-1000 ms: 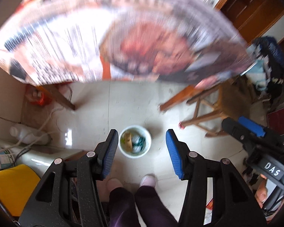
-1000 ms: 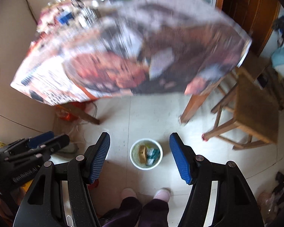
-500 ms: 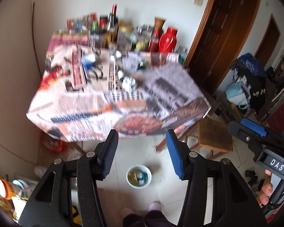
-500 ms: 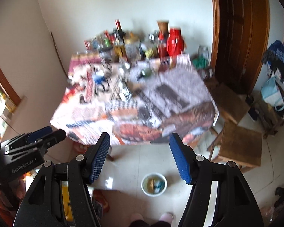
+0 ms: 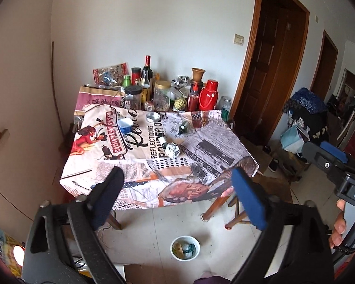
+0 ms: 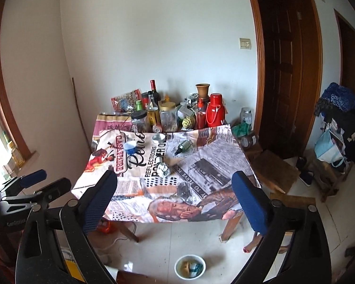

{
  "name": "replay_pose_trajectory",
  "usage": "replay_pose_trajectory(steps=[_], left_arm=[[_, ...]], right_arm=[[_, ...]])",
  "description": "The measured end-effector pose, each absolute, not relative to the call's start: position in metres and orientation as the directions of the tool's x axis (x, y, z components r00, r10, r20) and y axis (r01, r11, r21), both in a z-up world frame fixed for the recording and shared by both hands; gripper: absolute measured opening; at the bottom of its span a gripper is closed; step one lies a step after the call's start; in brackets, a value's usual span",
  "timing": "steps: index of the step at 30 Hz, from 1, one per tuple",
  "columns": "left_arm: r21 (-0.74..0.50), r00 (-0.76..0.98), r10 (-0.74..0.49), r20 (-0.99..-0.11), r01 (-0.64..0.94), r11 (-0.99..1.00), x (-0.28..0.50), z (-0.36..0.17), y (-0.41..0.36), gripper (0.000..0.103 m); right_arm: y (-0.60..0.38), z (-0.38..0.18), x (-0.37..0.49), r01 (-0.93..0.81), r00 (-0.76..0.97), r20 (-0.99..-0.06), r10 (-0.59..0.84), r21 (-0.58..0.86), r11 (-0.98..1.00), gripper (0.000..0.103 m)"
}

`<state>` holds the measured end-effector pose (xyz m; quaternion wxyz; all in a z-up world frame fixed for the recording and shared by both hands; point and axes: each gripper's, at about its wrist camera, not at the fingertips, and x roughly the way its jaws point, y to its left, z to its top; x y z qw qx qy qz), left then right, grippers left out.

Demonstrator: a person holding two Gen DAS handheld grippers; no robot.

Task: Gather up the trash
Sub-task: 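Raise both open tools from the bucket back toward the table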

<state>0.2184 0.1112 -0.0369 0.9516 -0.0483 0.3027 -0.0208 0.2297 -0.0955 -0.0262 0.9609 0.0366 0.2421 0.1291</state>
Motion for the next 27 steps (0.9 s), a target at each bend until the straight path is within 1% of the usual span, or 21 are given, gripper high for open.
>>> replay_pose_trajectory(steps=[9, 19, 27], left_arm=[[-0.095, 0.803, -0.039, -0.594, -0.021, 0.995, 0.254, -0.043, 0.102, 0.095], [-0.069, 0.803, 0.04, -0.594, -0.1, 0.993, 0.351, -0.041, 0.075, 0.095], [-0.089, 0.787, 0.101, -0.608, -0.195, 0.977, 0.413, -0.042, 0.061, 0.095]], right_arm=[[-0.1, -0.028, 0.267, -0.27, 0.841, -0.455, 0.293, 0.118, 0.956, 0.097], [-0.129, -0.015, 0.361, -0.351, 0.817, -0.451, 0.359, 0.105, 0.931, 0.097], [-0.139, -0.014, 0.427, -0.434, 0.762, -0.484, 0.43, 0.111, 0.894, 0.097]])
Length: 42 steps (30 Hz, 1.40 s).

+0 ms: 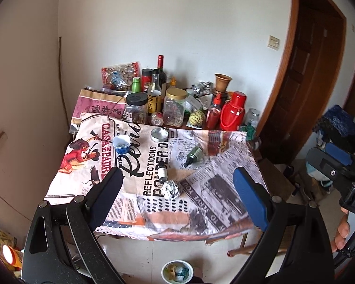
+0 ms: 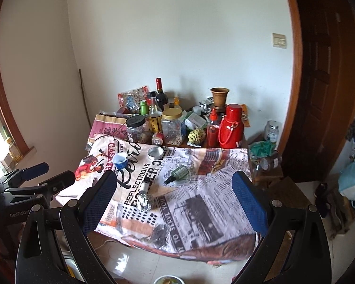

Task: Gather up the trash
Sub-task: 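Raise both open tools from the bucket back toward the table, then grasp the foil ball with right tool while left grasps small clear bottle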

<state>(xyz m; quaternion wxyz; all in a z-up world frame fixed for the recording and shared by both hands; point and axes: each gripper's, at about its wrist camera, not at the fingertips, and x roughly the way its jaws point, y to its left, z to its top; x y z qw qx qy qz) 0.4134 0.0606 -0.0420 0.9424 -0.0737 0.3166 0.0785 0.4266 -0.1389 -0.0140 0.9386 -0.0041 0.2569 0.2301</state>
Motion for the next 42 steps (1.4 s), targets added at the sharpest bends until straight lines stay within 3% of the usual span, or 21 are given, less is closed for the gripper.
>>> replay_pose_trajectory(steps=[8, 17, 25, 33, 36, 41, 42], left_arm=[[-0.08, 0.728, 0.158, -0.667, -0.281, 0.957, 0.452, -0.064, 0.086, 0.095], [-0.095, 0.674, 0.124, -0.729, -0.278, 0.956, 0.504, -0.094, 0.161, 0.095], [-0.072, 0.6, 0.087, -0.795, -0.237, 0.969, 0.558, -0.132, 0.217, 0.095], [-0.069, 0.482, 0.037, -0.875, -0.2, 0.977, 0.595, -0.197, 0.237, 0.095], [-0.069, 0.45, 0.027, -0.892, -0.196, 0.978, 0.603, -0.215, 0.238, 0.095], [-0.084, 0.41, 0.002, -0.912, -0.191, 0.978, 0.614, -0.236, 0.235, 0.095], [-0.085, 0.402, -0.002, -0.916, -0.19, 0.978, 0.617, -0.239, 0.233, 0.095]], right_arm=[[-0.117, -0.037, 0.471, -0.481, 0.685, -0.557, 0.47, 0.139, 0.866, 0.097], [-0.063, -0.082, 0.52, -0.402, 0.623, -0.666, 0.411, 0.179, 0.898, 0.097], [0.0, -0.162, 0.563, -0.31, 0.452, -0.81, 0.372, 0.249, 0.918, 0.097], [0.035, -0.237, 0.588, -0.236, 0.303, -0.888, 0.345, 0.281, 0.93, 0.096], [0.044, -0.249, 0.588, -0.251, 0.273, -0.898, 0.344, 0.279, 0.927, 0.087], [0.053, -0.26, 0.583, -0.32, 0.242, -0.913, 0.328, 0.244, 0.916, 0.05], [0.052, -0.26, 0.582, -0.334, 0.243, -0.913, 0.328, 0.239, 0.912, 0.05]])
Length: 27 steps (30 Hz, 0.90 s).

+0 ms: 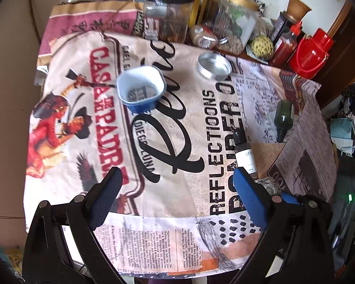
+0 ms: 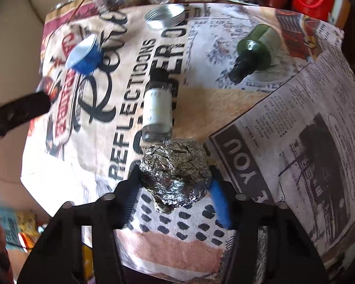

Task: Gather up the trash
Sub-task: 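Grasp the foil ball with right tool while left grasps small clear bottle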

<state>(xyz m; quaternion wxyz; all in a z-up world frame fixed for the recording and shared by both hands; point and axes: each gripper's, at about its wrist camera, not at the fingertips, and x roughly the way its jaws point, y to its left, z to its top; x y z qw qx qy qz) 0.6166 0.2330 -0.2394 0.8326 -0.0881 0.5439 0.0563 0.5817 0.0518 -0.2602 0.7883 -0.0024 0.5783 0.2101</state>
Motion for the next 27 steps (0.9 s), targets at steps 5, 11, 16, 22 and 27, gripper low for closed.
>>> replay_pose_trajectory(steps=[5, 11, 16, 22, 27], left_arm=[[-0.138, 0.375, -0.063, -0.925, -0.177, 0.974, 0.631, -0.257, 0.216, 0.095], [-0.169, 0.347, -0.113, -0.931, -0.135, 0.976, 0.647, -0.277, 0.181, 0.091], [-0.17, 0.321, -0.132, -0.938, -0.094, 0.981, 0.66, -0.297, 0.153, 0.062], [-0.138, 0.336, -0.094, -0.937, -0.107, 0.985, 0.669, -0.306, 0.141, 0.038], [-0.026, 0.358, 0.012, -0.934, -0.101, 0.995, 0.672, -0.31, 0.13, 0.028]], right_arm=[[0.026, -0.241, 0.573, -0.348, 0.317, -0.891, 0.324, 0.208, 0.914, 0.05], [-0.025, -0.224, 0.571, -0.264, 0.386, -0.887, 0.255, 0.159, 0.951, 0.05], [-0.064, -0.212, 0.574, -0.16, 0.442, -0.877, 0.187, 0.128, 0.979, 0.05], [-0.091, -0.202, 0.569, -0.087, 0.475, -0.867, 0.154, 0.129, 0.988, 0.05], [-0.097, -0.199, 0.565, -0.076, 0.487, -0.858, 0.164, 0.145, 0.987, 0.05]])
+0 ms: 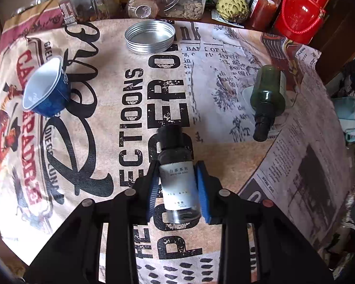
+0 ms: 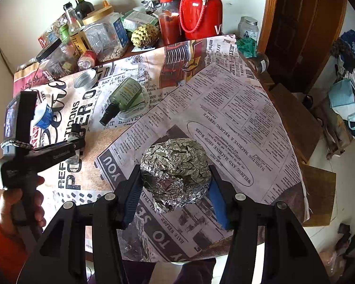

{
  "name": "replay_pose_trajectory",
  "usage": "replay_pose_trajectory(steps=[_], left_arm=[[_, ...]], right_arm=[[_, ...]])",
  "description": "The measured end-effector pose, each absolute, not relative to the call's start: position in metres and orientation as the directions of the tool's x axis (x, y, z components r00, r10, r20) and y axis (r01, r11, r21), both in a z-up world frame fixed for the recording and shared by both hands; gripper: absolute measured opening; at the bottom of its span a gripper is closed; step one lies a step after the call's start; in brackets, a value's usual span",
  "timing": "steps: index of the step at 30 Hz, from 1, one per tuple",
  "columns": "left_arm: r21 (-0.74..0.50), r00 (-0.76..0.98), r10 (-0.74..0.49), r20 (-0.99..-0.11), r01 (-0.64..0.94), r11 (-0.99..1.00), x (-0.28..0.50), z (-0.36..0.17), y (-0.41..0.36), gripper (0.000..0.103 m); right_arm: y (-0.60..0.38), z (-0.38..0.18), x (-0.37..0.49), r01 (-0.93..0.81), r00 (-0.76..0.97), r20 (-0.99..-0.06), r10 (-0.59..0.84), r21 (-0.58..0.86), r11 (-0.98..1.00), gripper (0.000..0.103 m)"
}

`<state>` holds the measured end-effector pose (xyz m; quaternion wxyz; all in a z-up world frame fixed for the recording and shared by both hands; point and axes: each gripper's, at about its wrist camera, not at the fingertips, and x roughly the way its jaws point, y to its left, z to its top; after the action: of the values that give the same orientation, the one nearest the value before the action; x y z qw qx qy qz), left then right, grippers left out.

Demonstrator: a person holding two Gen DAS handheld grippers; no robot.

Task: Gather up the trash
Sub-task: 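Grasp the foil ball with right tool while left grasps small clear bottle, then carry the foil ball and clear bottle down to the white bucket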

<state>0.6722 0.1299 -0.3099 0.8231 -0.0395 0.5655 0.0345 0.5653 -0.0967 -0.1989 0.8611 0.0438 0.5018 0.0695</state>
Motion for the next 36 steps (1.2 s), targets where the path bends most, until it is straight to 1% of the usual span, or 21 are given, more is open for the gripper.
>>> replay_pose_trajectory(steps=[3, 6, 12, 15, 21, 25, 32, 36], left_arm=[[-0.01, 0.351, 0.027, -0.936, -0.104, 0.995, 0.671, -0.31, 0.127, 0.028], [-0.035, 0.36, 0.013, -0.933, -0.126, 0.991, 0.666, -0.3, 0.127, 0.027], [-0.059, 0.46, 0.021, -0.888, -0.159, 0.985, 0.643, -0.244, 0.126, 0.027], [-0.085, 0.53, 0.026, -0.848, -0.184, 0.979, 0.622, -0.208, 0.123, 0.027], [-0.119, 0.673, 0.087, -0.734, -0.253, 0.96, 0.575, -0.138, 0.099, 0.027], [-0.135, 0.738, 0.119, -0.664, -0.274, 0.952, 0.54, -0.1, 0.081, 0.027], [-0.136, 0.804, 0.133, -0.579, -0.256, 0.957, 0.476, -0.051, 0.062, 0.027], [-0.146, 0.836, 0.113, -0.538, -0.224, 0.964, 0.438, -0.034, 0.057, 0.027]], right_arm=[[-0.101, -0.191, 0.563, -0.088, 0.504, -0.846, 0.175, 0.152, 0.985, 0.05], [-0.108, -0.181, 0.56, -0.107, 0.527, -0.828, 0.189, 0.156, 0.982, 0.05], [-0.124, -0.156, 0.555, -0.161, 0.575, -0.786, 0.228, 0.165, 0.973, 0.05], [-0.132, -0.14, 0.55, -0.206, 0.605, -0.756, 0.251, 0.156, 0.966, 0.05], [-0.147, -0.105, 0.535, -0.316, 0.654, -0.684, 0.323, 0.141, 0.938, 0.05], [-0.152, -0.085, 0.521, -0.381, 0.674, -0.639, 0.37, 0.129, 0.916, 0.05], [-0.159, -0.049, 0.481, -0.438, 0.708, -0.545, 0.45, 0.16, 0.884, 0.05], [-0.156, -0.036, 0.453, -0.451, 0.73, -0.504, 0.461, 0.152, 0.88, 0.05]])
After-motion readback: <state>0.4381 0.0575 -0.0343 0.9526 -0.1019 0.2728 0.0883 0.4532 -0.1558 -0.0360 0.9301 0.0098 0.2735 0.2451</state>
